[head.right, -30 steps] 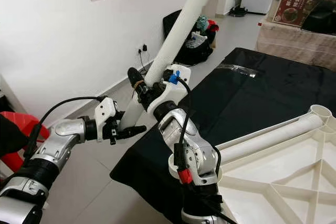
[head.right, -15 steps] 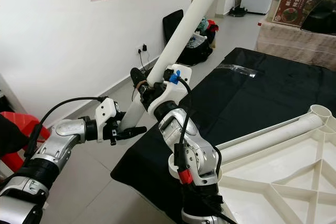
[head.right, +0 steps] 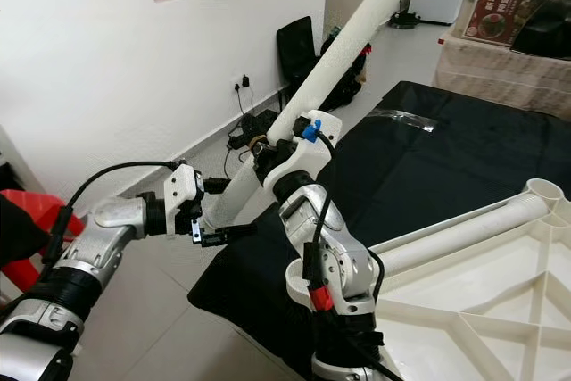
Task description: Building children table
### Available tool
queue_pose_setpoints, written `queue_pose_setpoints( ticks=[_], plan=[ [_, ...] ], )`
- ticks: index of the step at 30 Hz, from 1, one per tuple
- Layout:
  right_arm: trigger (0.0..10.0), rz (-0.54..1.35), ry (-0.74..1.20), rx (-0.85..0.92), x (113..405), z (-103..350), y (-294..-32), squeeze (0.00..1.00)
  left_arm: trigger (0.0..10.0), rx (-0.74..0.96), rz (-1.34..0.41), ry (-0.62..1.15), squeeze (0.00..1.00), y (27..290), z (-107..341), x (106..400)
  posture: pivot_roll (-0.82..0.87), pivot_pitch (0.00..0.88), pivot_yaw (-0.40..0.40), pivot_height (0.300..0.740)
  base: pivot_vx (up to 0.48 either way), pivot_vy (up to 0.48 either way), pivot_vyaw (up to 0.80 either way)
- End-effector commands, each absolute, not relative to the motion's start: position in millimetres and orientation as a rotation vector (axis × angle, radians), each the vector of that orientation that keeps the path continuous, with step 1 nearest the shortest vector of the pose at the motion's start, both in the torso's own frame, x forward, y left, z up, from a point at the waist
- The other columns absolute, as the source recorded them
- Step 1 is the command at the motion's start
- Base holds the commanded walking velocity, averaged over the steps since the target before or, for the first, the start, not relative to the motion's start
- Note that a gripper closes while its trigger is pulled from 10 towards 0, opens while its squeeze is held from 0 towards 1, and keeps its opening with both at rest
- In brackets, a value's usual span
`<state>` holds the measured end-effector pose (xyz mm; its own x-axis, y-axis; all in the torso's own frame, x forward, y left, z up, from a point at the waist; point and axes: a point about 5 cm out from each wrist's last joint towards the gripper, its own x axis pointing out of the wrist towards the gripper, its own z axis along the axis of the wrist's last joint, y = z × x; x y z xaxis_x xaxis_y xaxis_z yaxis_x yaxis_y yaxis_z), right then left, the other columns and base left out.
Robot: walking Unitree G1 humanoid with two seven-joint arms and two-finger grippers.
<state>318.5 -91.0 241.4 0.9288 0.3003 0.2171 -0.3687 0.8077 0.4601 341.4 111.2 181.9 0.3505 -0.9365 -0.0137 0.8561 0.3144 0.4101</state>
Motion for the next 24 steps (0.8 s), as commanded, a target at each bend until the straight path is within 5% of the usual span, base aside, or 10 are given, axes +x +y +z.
queue_pose_setpoints(
  ticks=[1, 9, 21, 22, 24],
  plan=[
    [0.0, 0.324, -0.173, 0.479, 322.3, 245.4, -99.6, 0.00, 10.0, 0.358, -1.181, -0.253, 1.00, 117.2, 182.9, 339.7, 0.01, 0.000, 0.004, 0.740, 0.000, 0.000, 0.00],
    [0.0, 0.130, -0.246, 0.241, 332.7, 256.1, -166.1, 0.00, 10.0, 0.266, -0.954, -0.374, 1.00, 132.8, 203.2, 340.4, 0.01, 0.000, -0.002, 0.740, 0.000, 0.000, 0.00],
    [0.0, 0.110, -0.334, 0.301, 307.2, 270.1, -188.9, 0.00, 10.0, 0.115, -0.704, -0.355, 1.00, 144.8, 191.7, 331.1, 0.00, 0.000, -0.013, 0.740, 0.000, 0.000, 0.00],
    [0.0, 0.155, -0.385, 0.339, 297.8, 277.3, -185.9, 0.00, 10.0, 0.099, -0.681, -0.346, 0.40, 143.3, 190.5, 329.4, -0.01, 0.000, -0.012, 0.740, 0.000, 0.000, 0.00],
    [0.0, 0.197, -0.423, 0.367, 289.4, 282.4, -182.8, 0.00, 10.0, 0.093, -0.672, -0.345, 0.35, 141.1, 189.6, 327.3, -0.01, 0.000, -0.011, 0.740, 0.000, 0.000, 0.00]
  ],
)
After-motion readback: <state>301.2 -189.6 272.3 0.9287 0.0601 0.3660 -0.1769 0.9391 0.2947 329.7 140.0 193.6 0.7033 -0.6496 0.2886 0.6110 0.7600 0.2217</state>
